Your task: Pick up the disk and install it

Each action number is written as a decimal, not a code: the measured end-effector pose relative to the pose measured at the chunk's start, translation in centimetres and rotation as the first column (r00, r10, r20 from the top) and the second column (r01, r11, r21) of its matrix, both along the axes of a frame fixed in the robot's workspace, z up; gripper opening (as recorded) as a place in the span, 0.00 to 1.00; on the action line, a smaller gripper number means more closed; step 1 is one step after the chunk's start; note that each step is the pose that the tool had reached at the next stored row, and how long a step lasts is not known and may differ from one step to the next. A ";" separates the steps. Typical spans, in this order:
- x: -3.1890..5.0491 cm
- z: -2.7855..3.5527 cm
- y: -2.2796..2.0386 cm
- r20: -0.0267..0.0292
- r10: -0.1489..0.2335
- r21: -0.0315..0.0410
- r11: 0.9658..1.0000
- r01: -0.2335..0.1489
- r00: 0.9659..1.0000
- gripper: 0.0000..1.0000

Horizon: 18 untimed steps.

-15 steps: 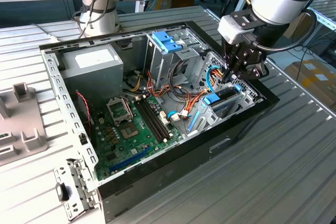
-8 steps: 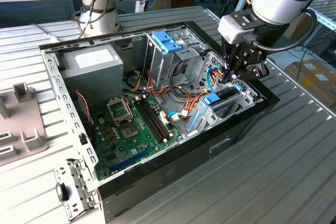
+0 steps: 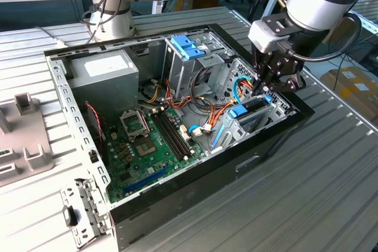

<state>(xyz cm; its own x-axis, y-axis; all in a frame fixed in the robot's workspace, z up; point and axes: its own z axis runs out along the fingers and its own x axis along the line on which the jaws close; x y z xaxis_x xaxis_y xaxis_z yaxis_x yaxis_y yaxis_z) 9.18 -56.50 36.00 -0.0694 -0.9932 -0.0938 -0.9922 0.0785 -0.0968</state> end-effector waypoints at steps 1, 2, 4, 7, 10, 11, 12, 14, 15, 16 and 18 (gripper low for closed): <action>0.04 -0.01 -0.03 0.000 0.000 0.000 1.000 0.000 1.000 0.16; 0.11 -0.02 -0.03 0.000 0.000 0.000 1.000 0.000 1.000 0.16; 0.26 -0.06 -0.04 0.000 0.000 0.000 1.000 0.000 1.000 0.16; 0.42 -0.14 -0.04 0.000 0.000 0.000 1.000 0.000 1.000 0.16; 0.52 -0.22 -0.04 0.000 0.000 0.000 1.000 0.000 1.000 0.16; 0.54 -0.23 -0.04 0.000 0.000 0.000 1.000 0.000 1.000 0.16; 0.54 -0.25 -0.04 0.000 0.000 0.000 1.000 0.000 1.000 0.16; 0.55 -0.27 -0.04 0.000 0.000 0.000 1.000 0.000 1.000 0.16; 0.55 -0.28 -0.04 0.000 0.000 0.000 1.000 0.000 1.000 0.16; 0.56 -0.30 -0.04 0.000 0.000 0.000 1.000 0.000 1.000 0.16; 0.56 -0.32 -0.04 0.000 0.000 0.000 1.000 0.000 1.000 0.16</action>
